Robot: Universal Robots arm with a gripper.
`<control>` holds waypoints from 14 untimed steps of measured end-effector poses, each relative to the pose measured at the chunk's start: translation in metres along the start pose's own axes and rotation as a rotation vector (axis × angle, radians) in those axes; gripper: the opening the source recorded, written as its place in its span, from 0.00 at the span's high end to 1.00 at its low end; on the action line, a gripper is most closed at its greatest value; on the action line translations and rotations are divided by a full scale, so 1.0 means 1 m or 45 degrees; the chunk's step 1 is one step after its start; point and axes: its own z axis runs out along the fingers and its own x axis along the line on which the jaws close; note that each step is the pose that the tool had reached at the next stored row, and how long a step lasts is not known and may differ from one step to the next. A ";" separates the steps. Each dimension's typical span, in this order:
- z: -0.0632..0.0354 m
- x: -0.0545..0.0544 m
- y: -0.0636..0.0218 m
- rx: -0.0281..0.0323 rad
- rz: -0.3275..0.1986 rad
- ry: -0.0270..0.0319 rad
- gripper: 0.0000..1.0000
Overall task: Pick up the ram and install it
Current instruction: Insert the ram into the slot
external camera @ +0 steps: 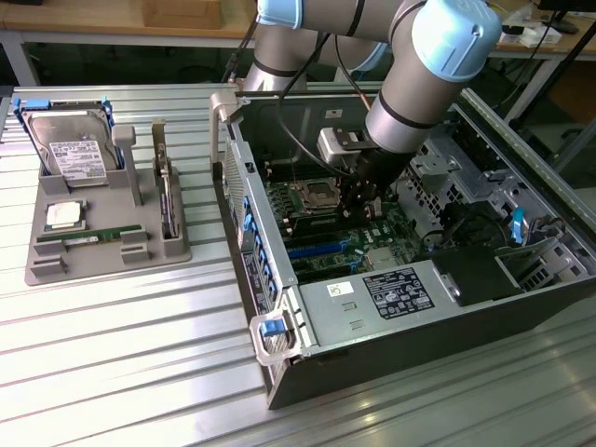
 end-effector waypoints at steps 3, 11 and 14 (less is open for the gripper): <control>0.0000 0.000 0.0000 -0.0002 -0.002 -0.0002 0.87; 0.0011 0.000 -0.0001 -0.0016 -0.013 0.0004 0.87; 0.0013 0.000 -0.0001 -0.0015 -0.013 0.0001 0.87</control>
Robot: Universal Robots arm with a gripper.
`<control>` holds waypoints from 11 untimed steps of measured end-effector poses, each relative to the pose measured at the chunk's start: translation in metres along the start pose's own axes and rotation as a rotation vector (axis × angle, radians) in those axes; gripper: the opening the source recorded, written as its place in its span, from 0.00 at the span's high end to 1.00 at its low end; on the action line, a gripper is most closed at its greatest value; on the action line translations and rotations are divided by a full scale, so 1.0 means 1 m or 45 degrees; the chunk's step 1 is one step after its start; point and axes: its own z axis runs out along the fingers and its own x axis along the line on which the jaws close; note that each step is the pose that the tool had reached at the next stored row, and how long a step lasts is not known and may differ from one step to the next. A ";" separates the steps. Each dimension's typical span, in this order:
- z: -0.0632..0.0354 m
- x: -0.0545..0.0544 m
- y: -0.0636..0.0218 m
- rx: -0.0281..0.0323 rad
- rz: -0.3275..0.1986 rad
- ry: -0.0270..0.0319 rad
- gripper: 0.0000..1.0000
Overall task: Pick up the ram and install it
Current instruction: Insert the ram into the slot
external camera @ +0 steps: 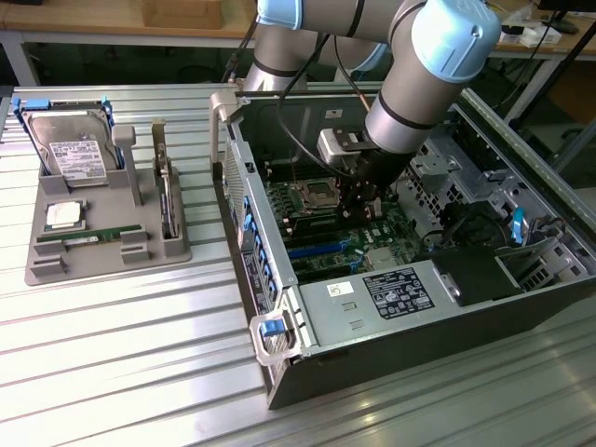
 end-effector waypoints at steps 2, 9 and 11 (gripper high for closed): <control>0.0000 0.000 0.0000 0.0000 0.000 0.0000 0.87; 0.0000 0.000 0.0001 -0.0019 -0.017 0.0009 0.87; -0.0012 0.000 0.0001 -0.0018 -0.017 0.0003 0.87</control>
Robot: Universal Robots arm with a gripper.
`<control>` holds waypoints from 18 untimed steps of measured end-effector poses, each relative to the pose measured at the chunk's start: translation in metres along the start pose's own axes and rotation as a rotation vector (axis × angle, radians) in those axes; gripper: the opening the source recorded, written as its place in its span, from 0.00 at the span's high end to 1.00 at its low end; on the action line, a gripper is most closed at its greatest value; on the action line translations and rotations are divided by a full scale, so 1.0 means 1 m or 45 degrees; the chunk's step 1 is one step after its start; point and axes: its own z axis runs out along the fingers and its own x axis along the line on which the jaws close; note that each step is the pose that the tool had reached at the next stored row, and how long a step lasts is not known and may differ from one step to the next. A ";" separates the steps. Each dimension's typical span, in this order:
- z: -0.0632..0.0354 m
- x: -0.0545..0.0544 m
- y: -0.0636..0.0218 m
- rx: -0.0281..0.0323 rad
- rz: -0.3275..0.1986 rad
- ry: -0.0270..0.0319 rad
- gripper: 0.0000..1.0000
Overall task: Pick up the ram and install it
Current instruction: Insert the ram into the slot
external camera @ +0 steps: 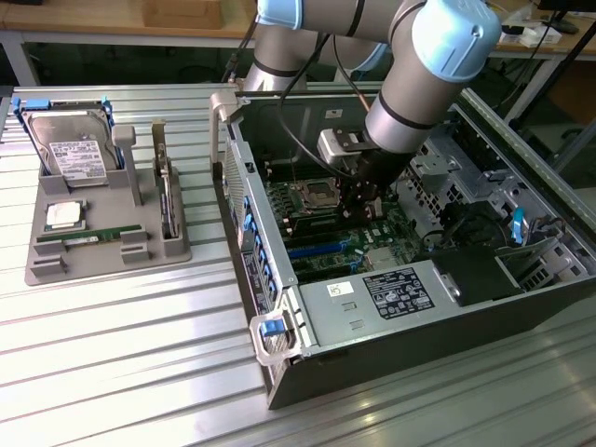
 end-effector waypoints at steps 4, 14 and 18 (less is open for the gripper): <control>-0.0003 0.000 0.0000 -0.0001 0.000 0.0005 0.87; -0.0004 0.001 0.0000 -0.0001 0.000 0.0011 0.87; 0.0010 0.001 0.0000 0.0005 0.000 0.0011 0.87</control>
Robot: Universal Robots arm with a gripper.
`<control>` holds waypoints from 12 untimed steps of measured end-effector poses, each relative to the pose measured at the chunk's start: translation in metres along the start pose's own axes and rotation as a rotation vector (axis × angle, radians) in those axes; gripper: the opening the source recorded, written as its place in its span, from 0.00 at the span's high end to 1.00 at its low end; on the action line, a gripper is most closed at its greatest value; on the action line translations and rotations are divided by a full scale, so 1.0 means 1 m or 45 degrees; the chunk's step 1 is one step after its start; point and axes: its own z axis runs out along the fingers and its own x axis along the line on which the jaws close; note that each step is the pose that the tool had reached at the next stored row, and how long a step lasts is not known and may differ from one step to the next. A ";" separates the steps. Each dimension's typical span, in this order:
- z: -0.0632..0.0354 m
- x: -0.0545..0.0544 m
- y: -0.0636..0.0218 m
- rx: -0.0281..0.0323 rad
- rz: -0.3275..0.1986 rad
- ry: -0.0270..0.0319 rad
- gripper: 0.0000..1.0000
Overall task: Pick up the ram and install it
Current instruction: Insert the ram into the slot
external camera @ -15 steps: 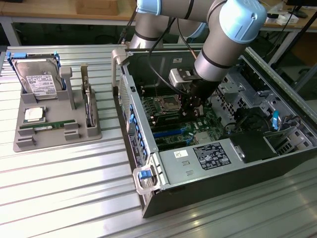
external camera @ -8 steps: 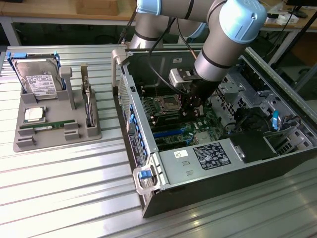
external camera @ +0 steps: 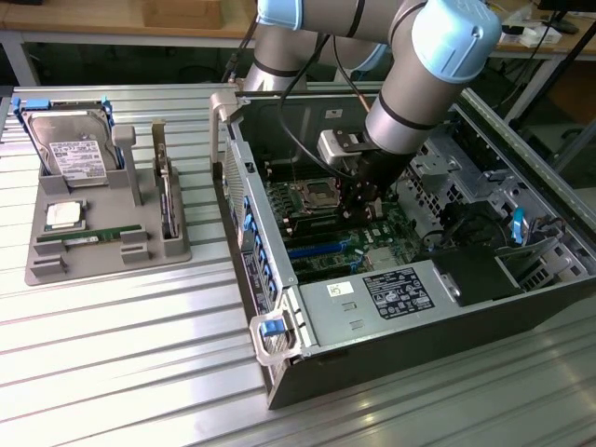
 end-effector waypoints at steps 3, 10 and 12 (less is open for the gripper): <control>0.0000 0.000 0.0000 0.0000 0.000 0.0000 0.87; 0.0010 0.000 0.0000 0.0007 0.000 0.0001 0.87; 0.0011 0.000 0.0000 0.0007 0.000 0.0000 0.87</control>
